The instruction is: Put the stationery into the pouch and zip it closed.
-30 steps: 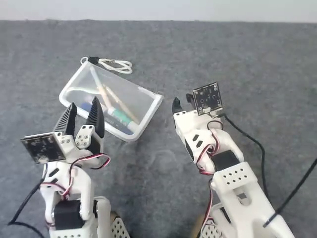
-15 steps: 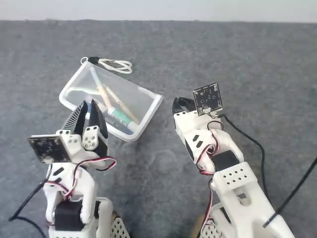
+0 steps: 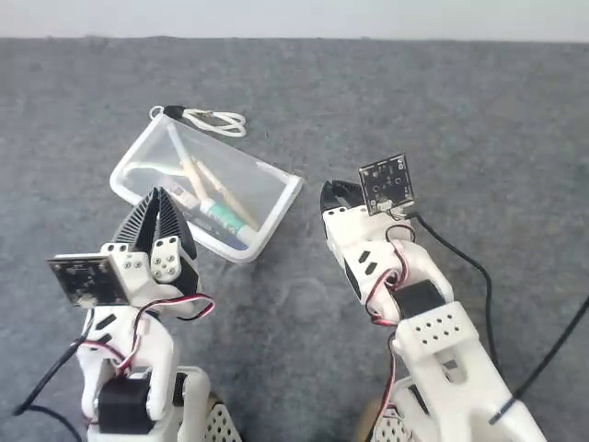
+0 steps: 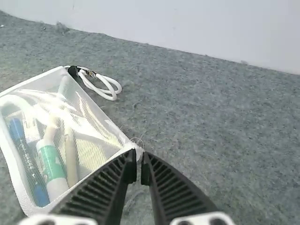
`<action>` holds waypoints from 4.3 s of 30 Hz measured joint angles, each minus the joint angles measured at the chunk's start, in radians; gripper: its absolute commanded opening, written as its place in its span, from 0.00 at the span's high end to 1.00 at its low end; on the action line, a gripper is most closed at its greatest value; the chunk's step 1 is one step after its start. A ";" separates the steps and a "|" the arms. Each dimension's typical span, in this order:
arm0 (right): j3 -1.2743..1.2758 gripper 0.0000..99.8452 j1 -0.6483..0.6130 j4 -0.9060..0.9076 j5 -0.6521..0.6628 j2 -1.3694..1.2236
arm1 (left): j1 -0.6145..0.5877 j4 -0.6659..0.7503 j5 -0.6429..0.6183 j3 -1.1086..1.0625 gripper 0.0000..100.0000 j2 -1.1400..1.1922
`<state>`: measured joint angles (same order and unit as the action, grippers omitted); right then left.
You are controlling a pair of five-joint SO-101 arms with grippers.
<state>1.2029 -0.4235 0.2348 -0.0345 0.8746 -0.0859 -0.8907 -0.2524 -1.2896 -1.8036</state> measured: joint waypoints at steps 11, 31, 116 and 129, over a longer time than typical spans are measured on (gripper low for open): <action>0.130 0.99 0.000 0.000 0.000 0.310 | 0.000 -0.006 0.002 0.018 0.99 0.000; 0.166 0.99 0.184 0.000 0.089 0.334 | 0.003 -0.146 -0.017 0.140 0.99 0.000; 0.466 0.99 0.582 1.016 -0.015 0.905 | -0.020 -0.367 0.132 -0.407 0.84 0.000; 0.466 0.99 0.582 1.016 -0.015 0.905 | -0.025 -0.370 0.132 -0.407 0.84 0.000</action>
<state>1.6694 0.1580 1.2505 -0.0499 1.7799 -0.1105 -1.2605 -0.1204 -1.6962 -1.8036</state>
